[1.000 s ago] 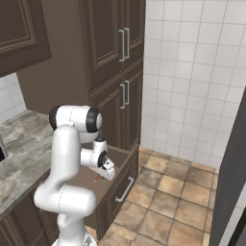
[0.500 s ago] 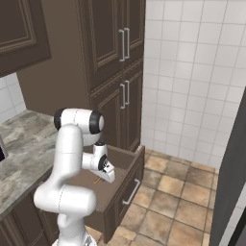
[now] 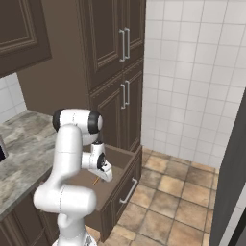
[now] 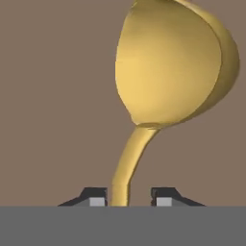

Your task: Pick up the metallic utensils from the counter and place them in the open drawer. Make sure not to pick up any wooden utensils.

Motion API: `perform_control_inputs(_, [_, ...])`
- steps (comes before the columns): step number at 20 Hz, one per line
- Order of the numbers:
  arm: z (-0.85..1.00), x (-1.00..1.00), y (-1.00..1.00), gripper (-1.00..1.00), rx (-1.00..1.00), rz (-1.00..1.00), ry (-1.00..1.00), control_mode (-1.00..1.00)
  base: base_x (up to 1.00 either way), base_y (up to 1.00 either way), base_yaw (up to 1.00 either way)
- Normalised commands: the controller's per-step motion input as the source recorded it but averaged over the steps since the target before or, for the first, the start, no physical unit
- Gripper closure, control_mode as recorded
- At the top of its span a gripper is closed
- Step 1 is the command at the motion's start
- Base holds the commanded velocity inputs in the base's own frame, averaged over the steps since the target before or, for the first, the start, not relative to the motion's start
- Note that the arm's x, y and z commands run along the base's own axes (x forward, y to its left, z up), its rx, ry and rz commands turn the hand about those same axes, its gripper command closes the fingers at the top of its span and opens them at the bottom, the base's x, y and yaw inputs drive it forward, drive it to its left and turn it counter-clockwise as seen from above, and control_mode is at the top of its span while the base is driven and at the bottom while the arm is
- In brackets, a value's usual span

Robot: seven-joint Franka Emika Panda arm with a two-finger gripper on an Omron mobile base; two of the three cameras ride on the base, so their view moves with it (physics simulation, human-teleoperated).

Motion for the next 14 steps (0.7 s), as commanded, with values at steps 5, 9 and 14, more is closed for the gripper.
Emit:
perform_control_inputs(5, [0.00, -0.07, -0.04, -1.00, 0.00, 0.00, 0.00, -1.00, 0.00, 0.00, 0.00])
perform_control_inputs(9, [0.19, -0.35, -0.10, -1.00, 0.00, 0.00, 0.00, -1.00, 0.00, 0.00, 0.00])
perform_control_inputs(14, [0.94, -0.47, 0.00, -1.00, 0.01, 0.00, -0.03, -1.00, 0.00, 0.00, 0.00])
